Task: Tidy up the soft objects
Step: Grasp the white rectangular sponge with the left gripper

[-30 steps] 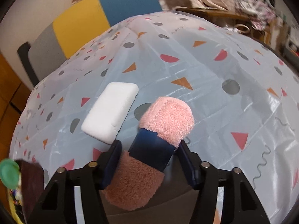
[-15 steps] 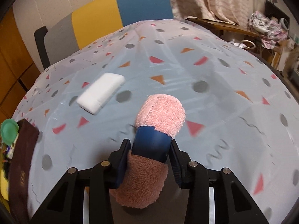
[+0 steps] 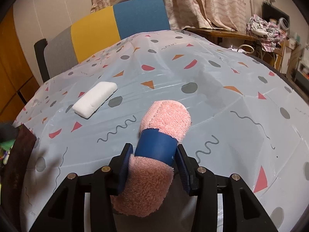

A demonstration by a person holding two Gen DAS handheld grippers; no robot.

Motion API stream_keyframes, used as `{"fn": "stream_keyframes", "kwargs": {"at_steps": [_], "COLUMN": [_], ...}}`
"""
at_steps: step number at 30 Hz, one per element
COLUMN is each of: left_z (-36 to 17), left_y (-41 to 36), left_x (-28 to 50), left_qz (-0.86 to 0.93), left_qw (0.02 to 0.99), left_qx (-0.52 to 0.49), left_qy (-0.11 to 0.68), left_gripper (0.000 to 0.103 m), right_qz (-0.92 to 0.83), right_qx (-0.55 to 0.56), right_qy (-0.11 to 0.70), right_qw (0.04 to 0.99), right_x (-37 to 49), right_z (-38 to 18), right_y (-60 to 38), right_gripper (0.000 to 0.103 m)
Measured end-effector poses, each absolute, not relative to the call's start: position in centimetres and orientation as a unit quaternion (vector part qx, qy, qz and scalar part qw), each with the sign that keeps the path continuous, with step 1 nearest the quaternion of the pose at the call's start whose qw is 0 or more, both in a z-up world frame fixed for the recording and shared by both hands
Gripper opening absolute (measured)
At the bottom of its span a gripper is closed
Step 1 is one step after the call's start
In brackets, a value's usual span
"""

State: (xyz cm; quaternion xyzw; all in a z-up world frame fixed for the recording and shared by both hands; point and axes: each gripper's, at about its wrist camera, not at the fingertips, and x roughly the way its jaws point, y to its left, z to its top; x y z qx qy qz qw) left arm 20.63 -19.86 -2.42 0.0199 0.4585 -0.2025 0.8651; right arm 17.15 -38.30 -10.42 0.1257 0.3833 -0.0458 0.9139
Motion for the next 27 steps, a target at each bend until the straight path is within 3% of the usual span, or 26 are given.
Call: {"fn": "stream_keyframes", "kwargs": {"at_steps": [3,10,17,27], "left_z": [-3.5,-6.5,-8.7,-11.3], "left_y": [-21.7,-24.9,-27.1,-27.5], "left_x": [23.3,27.9,31.9,34.1], "left_qz": [-0.195,-0.189,-0.181,-0.174], "left_qw": [0.863,0.857,0.844,0.841], "left_qx": [0.055,0.129,0.185,0.179], "left_qy": [0.463,0.461,0.469,0.481], "left_gripper": [0.047,0.067,0.067,0.068], "right_qz": [-0.046,-0.042,-0.036,-0.031], "right_qx": [0.137,0.150,0.159,0.168], "right_qy": [0.379,0.373,0.368,0.364], "right_qw": [0.914,0.915,0.915,0.916], "right_x": [17.0,16.9,16.7,16.6], "right_z": [-10.5,-10.7,-10.9,-11.0], "right_y": [-38.6,-38.9,-39.2,-39.4], "right_gripper": [0.045,0.046,0.046,0.047]}}
